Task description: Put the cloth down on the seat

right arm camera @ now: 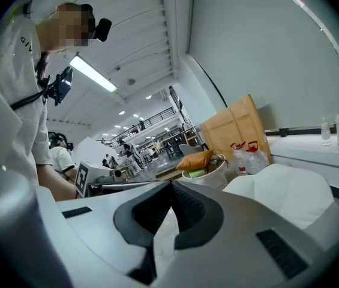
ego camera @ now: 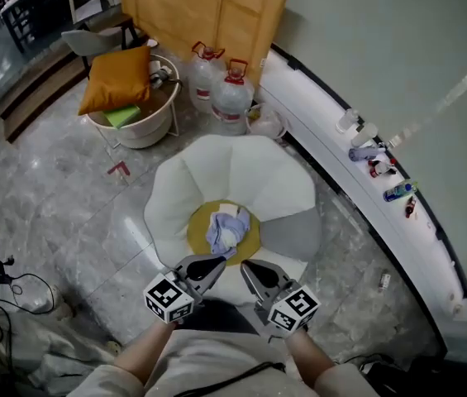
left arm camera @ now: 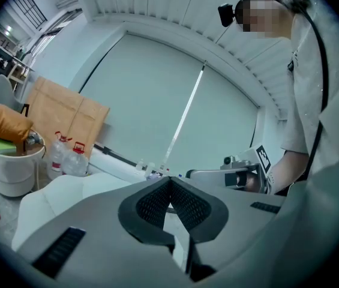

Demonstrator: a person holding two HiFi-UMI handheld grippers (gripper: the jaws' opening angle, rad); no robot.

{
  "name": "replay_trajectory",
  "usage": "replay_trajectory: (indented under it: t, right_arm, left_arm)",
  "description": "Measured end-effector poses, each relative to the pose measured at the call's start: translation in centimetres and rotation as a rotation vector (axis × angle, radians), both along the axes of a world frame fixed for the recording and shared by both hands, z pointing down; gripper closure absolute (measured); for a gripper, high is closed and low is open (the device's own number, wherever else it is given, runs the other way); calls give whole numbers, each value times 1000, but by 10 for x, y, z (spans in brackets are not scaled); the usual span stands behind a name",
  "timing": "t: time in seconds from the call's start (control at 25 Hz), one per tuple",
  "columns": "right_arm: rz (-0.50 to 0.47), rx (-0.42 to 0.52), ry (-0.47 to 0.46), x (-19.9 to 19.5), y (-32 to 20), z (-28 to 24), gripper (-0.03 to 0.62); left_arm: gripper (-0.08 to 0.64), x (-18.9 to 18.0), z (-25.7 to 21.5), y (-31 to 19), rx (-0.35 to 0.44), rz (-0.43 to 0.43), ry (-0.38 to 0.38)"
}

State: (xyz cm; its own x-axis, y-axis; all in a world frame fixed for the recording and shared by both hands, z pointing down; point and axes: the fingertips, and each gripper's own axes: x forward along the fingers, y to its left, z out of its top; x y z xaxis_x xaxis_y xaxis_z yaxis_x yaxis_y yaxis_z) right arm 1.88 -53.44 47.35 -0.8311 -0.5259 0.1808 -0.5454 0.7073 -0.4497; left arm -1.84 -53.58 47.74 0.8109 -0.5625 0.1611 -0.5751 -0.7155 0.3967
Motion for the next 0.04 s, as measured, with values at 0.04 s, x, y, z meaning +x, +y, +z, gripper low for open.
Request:
replay_trajectory:
  t: [0.04]
  right_arm:
    - [-10,6,-4,-2,7,-7,575]
  left_arm:
    - [546,0,-6,6,5,7,0]
